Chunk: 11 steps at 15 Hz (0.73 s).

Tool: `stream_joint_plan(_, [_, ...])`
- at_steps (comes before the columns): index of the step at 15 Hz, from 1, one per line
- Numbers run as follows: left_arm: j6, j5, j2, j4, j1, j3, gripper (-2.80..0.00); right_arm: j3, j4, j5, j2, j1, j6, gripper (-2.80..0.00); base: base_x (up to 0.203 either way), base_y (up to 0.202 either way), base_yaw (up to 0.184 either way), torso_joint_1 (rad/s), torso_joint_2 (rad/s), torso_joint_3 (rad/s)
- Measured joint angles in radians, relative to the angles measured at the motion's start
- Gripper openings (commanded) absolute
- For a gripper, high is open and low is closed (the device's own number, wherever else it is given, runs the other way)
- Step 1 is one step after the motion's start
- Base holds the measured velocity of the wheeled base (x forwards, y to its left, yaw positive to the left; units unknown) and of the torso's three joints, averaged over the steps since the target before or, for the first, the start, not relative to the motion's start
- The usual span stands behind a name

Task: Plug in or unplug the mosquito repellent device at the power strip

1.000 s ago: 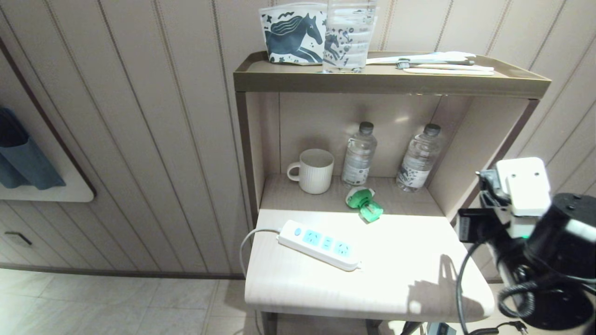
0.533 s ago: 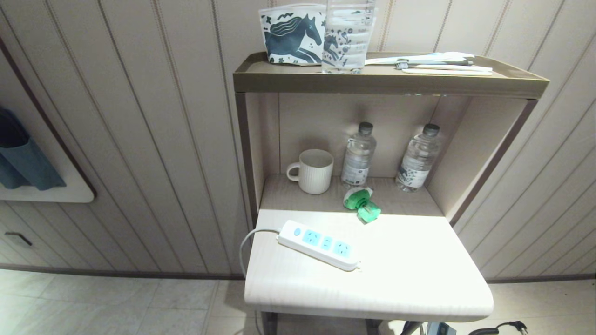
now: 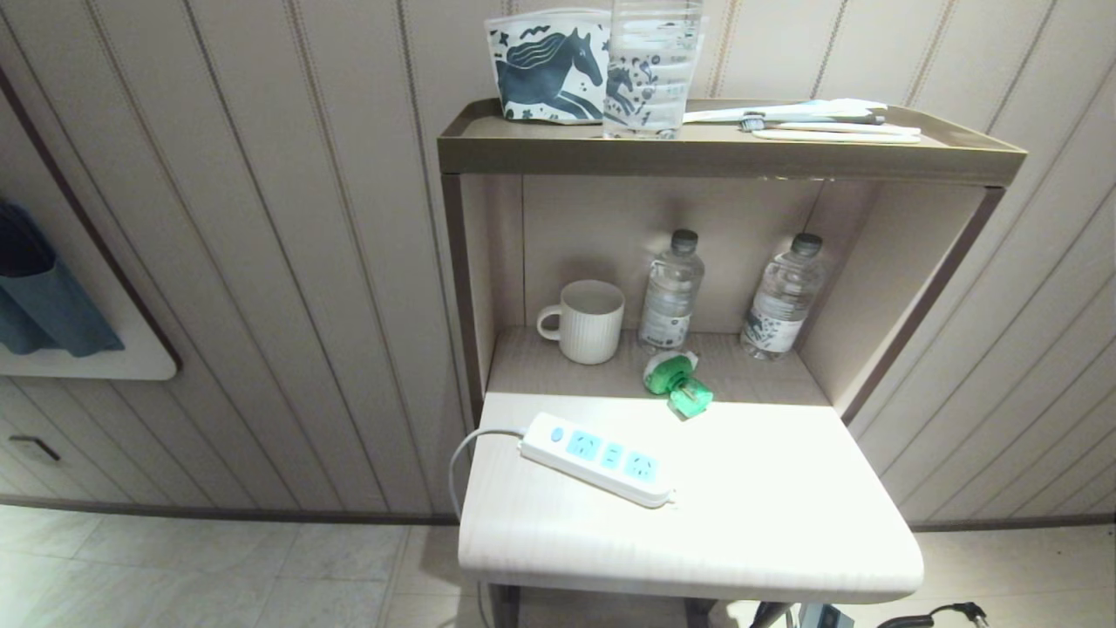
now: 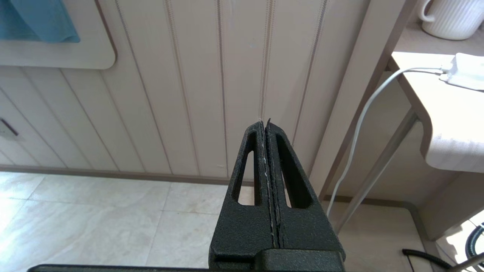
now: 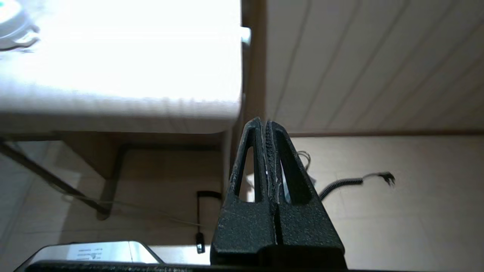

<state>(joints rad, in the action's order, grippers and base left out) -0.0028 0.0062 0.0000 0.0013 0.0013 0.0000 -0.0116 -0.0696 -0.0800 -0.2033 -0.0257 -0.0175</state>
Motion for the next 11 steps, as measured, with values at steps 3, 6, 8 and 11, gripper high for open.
stream_joint_plan(3, [0.0,0.0,0.0,-0.001,0.0,0.0,-2.8,0.002,0.078,0.068,0.134,0.02,-0.011,-2.8,0.0,0.0,0.0,0.0,0.0,0.0])
stream_joint_plan(6, [0.0,-0.001,0.0,-0.001,0.0,0.0,-2.8,0.01,0.07,0.055,0.185,0.031,0.022,-2.8,0.0,0.0,0.0,0.0,0.0,0.0])
stream_joint_plan(8, [0.0,-0.001,0.0,-0.001,0.0,0.0,-2.8,0.011,0.072,0.055,0.198,0.033,0.025,-2.8,0.0,0.0,0.0,0.0,0.0,0.0])
stream_joint_plan(11, [0.0,0.0,0.0,-0.001,0.0,0.0,-2.8,0.012,0.073,0.054,0.205,0.033,0.019,-2.8,0.0,0.0,0.0,0.0,0.0,0.0])
